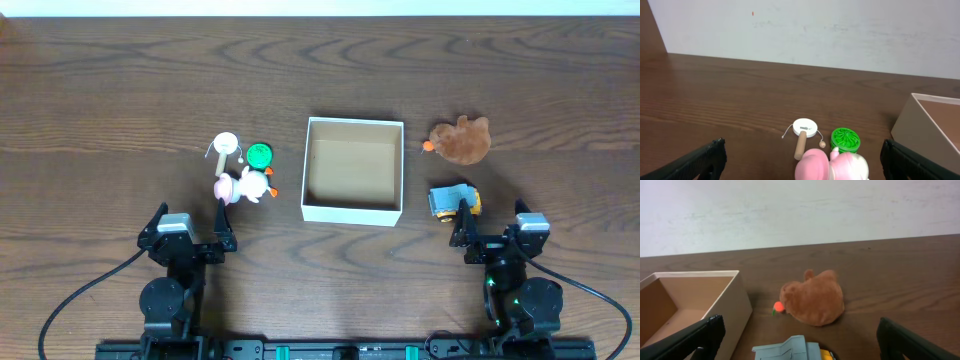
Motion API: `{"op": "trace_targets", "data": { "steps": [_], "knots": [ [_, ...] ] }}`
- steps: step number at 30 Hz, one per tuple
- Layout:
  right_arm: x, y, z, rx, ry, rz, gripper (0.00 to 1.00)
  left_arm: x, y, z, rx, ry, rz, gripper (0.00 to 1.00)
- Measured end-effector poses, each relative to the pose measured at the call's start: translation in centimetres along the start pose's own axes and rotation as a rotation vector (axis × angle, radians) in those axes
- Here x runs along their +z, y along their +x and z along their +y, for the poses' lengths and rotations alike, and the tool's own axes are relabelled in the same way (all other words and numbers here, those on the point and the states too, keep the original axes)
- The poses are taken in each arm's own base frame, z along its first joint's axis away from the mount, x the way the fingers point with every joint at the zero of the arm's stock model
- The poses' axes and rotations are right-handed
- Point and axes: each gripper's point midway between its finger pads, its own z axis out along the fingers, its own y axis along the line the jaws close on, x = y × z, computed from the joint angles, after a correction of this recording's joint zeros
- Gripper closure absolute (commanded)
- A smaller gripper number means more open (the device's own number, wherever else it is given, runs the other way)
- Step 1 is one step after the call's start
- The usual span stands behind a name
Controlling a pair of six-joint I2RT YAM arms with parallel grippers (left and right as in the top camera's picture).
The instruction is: Pack container
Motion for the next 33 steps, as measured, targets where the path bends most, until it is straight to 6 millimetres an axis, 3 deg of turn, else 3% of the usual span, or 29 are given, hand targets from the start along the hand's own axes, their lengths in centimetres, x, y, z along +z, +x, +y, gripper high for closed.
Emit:
{"op": "trace_targets", "data": {
  "steps": [15,22,24,29,33],
  "knots": [
    [0.0,0.1,0.3,0.016,-0.018,0.006,0.01,0.0,0.0,0.0,0.0,0.0,0.0,0.02],
    [0.1,2.6,-0.2,0.016,0.019,0.208,0.01,0.0,0.0,0.0,0.0,0.0,0.0,0.02],
    [0.3,1.6,-0.4,0.01,0.054,0.263,0.01,0.0,0.0,0.0,0.0,0.0,0.0,0.02],
    [2.5,-4.6,-0.1,-0.004,0.113,0.369,0.01,0.0,0.0,0.0,0.0,0.0,0.0,0.02],
    [5.1,-5.9,-0.1,-0.018,0.156,0.563,0.01,0.0,0.0,0.0,0.0,0.0,0.0,0.02]
  ]
}}
